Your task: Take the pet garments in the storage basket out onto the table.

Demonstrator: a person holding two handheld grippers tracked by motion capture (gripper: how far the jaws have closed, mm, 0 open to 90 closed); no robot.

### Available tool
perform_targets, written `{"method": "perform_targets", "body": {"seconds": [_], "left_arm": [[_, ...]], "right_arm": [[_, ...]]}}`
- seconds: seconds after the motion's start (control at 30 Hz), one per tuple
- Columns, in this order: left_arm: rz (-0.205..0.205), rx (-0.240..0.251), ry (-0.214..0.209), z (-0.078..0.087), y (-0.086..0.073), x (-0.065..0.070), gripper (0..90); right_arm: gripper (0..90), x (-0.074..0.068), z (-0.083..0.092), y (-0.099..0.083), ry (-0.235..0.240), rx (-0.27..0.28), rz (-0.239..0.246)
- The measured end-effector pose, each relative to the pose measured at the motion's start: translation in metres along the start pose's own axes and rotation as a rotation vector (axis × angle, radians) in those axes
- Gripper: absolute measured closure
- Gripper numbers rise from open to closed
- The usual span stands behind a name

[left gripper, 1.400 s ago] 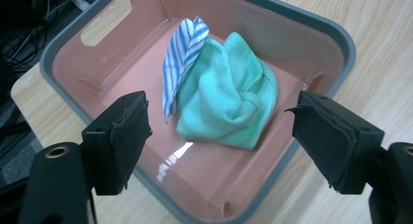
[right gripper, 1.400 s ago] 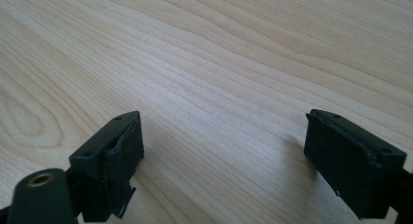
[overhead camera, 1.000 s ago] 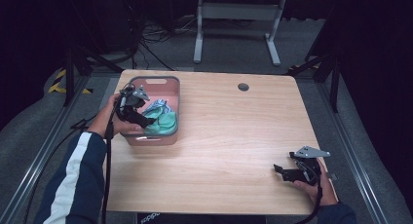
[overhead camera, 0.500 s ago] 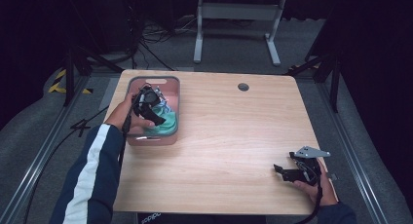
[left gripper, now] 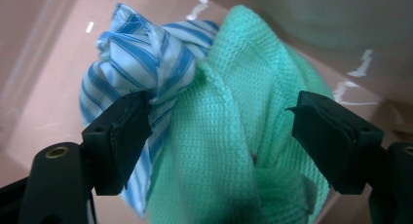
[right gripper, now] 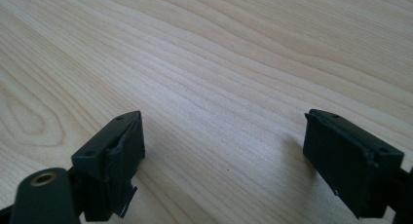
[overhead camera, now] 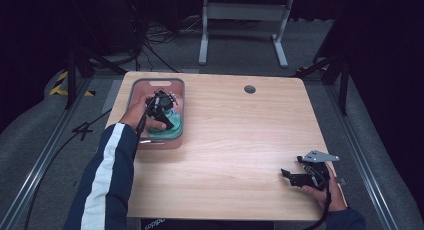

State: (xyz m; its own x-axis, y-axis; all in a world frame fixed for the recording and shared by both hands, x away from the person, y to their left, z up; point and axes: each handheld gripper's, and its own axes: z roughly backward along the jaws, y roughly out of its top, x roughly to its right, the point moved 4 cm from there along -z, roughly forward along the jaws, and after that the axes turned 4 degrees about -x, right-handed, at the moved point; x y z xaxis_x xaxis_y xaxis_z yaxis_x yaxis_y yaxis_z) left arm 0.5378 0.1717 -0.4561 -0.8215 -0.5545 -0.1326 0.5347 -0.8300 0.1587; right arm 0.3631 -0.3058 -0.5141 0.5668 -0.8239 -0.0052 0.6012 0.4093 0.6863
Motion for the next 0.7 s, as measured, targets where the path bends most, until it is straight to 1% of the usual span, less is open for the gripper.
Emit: {"method": "perform_targets", "body": {"seconds": [0.03, 0.07, 0.13, 0.17, 0.2, 0.23, 0.27, 0.33, 0.37, 0.4, 0.43, 0.47, 0.53, 0.57, 0.6, 0.63, 0.67, 0.7], "left_arm": [[0.005, -0.005, 0.0, -0.002, 0.0, 0.0, 21.2], [0.007, -0.022, -0.006, -0.004, 0.0, -0.001, 20.4], [0.011, -0.024, -0.004, -0.006, 0.0, -0.001, 19.4], [0.006, -0.032, -0.005, -0.006, 0.0, -0.002, 19.4], [0.015, -0.025, 0.001, -0.01, 0.0, -0.002, 19.2], [0.014, -0.038, -0.005, -0.011, 0.0, -0.002, 18.9], [0.01, -0.054, -0.001, -0.013, 0.0, -0.003, 18.5], [0.015, -0.054, 0.007, -0.016, -0.001, -0.004, 17.8], [0.03, -0.055, -0.003, -0.018, -0.001, -0.006, 16.8], [0.033, -0.061, -0.025, -0.018, -0.001, -0.006, 16.7], [0.032, -0.06, -0.026, -0.018, -0.002, -0.007, 17.1], [0.036, -0.064, -0.033, -0.017, -0.002, -0.007, 17.8], [0.037, -0.067, -0.028, -0.017, -0.002, -0.008, 21.7], [0.041, -0.073, -0.024, -0.017, -0.002, -0.008, 21.7], [0.038, -0.079, -0.021, -0.017, -0.002, -0.008, 24.6], [0.043, -0.086, -0.027, -0.017, -0.001, -0.008, 26.4], [0.047, -0.079, -0.027, -0.017, -0.001, -0.007, 29.9], [0.044, -0.084, -0.045, -0.016, -0.001, -0.007, 34.9]], "right_arm": [[15.5, 0.0, 0.0, 0.0, 0.0, 0.0, 0.0], [15.5, 0.0, 0.0, 0.0, 0.0, 0.0, 0.0], [15.5, 0.0, 0.0, 0.0, 0.0, 0.0, 0.0], [15.5, 0.0, 0.0, 0.0, 0.0, 0.0, 0.0], [15.5, 0.0, 0.0, 0.0, 0.001, 0.0, 0.0], [15.5, 0.0, 0.0, 0.0, 0.001, 0.0, 0.0], [15.5, 0.0, 0.0, 0.0, 0.001, 0.0, 0.0], [15.5, 0.0, 0.0, 0.0, 0.0, 0.0, 0.0], [15.5, 0.0, 0.0, 0.0, 0.0, 0.0, 0.0], [15.5, 0.0, 0.0, 0.0, 0.0, 0.0, 0.0], [15.5, 0.0, 0.0, 0.0, 0.0, 0.0, 0.0], [15.5, 0.0, 0.0, 0.0, 0.0, 0.0, 0.0], [15.5, 0.0, 0.0, 0.0, 0.0, 0.0, 0.0], [15.5, 0.0, 0.0, 0.0, 0.0, 0.0, 0.0], [15.5, 0.0, 0.0, 0.0, 0.0, 0.0, 0.0], [15.5, 0.0, 0.0, 0.0, 0.0, 0.0, 0.0], [15.5, 0.0, 0.0, 0.0, 0.0, 0.0, 0.0], [15.5, 0.0, 0.0, 0.0, 0.0, 0.0, 0.0]]}}
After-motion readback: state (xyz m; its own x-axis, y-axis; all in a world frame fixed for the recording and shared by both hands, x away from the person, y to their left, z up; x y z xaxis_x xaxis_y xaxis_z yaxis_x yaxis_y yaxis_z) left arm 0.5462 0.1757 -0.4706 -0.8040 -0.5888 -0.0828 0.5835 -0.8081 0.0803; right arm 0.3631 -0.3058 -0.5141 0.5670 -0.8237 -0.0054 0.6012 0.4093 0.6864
